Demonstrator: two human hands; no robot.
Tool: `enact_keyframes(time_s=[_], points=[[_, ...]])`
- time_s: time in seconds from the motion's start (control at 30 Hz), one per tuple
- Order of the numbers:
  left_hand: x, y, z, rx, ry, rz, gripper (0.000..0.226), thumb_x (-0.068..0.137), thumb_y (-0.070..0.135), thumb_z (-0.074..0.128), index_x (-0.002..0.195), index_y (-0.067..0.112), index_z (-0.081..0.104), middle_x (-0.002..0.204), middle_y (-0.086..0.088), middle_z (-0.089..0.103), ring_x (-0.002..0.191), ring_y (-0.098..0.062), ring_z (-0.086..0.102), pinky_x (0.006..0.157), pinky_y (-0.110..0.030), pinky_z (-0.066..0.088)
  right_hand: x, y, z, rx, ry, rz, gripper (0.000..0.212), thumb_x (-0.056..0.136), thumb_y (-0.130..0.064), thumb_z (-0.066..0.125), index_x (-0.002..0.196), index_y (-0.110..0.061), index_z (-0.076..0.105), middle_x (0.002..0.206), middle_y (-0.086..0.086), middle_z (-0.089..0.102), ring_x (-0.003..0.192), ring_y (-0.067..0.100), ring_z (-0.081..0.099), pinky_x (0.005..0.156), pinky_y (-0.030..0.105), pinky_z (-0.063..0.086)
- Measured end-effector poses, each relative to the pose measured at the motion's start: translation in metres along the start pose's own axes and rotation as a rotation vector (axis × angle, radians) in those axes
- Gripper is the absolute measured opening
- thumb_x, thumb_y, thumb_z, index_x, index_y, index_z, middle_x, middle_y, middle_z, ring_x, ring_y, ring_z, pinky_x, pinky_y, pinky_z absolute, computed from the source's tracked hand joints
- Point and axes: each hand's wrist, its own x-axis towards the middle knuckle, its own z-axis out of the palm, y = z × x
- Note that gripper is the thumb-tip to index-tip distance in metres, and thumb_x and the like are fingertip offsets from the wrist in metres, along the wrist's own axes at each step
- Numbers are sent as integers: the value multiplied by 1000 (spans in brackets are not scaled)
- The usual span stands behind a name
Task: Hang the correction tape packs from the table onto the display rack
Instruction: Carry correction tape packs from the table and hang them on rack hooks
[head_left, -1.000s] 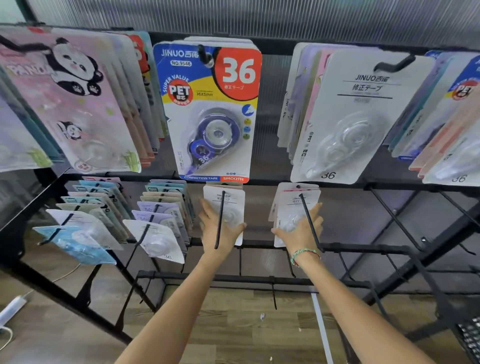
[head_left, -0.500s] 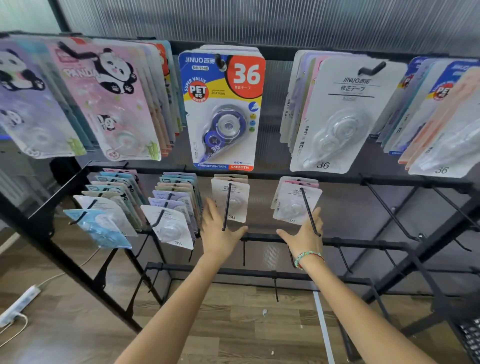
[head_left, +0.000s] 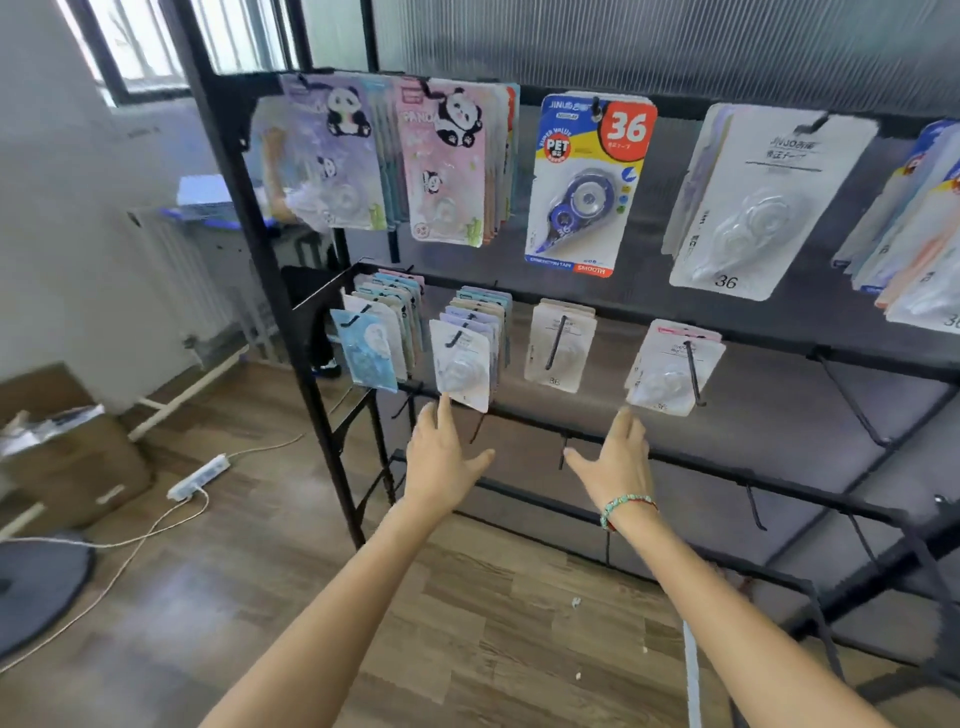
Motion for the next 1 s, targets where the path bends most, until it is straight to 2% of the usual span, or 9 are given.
enact_keyframes(time_s=[0.17,0.3,0.63,0.8,1.0], points=[[-38,-54,-62,31,88,-87,90,88,38,67,153,6,13,155,-17,21,144,-28,22,116,-36,25,-37,-71,29,-16,-94,-165,85,88,-41,61,150,-3,15,155,14,18,140,29,24,113,38,28],[-71,-117,-133,88,189,-179,84,89,36,65,152,9,16,155,-13,25,143,-25,24,117,-37,25,-78,-152,62,-43,-130,-307,76,88,-41,59,146,-4,26,149,12,30,134,27,33,106,34,31],[-180,-298,-333,265,456,-391,74,88,34,63,147,5,30,148,-14,38,138,-29,32,112,-44,30,-223,-372,170,-30,-320,-673,71,90,-41,55,148,-12,26,148,7,32,136,25,30,108,34,30],[-250,-370,-399,298,538,-560,68,93,28,57,149,4,27,152,-14,34,142,-29,27,117,-38,23,-298,-462,217,-8,-416,-872,69,90,-38,56,148,-12,28,151,6,31,137,25,29,109,33,29],[-298,-440,-452,297,643,-728,65,93,28,57,148,3,30,151,-16,35,141,-28,28,116,-36,23,-357,-550,275,1,-507,-1107,67,90,-39,55,147,-13,30,150,6,34,136,25,32,110,32,29]])
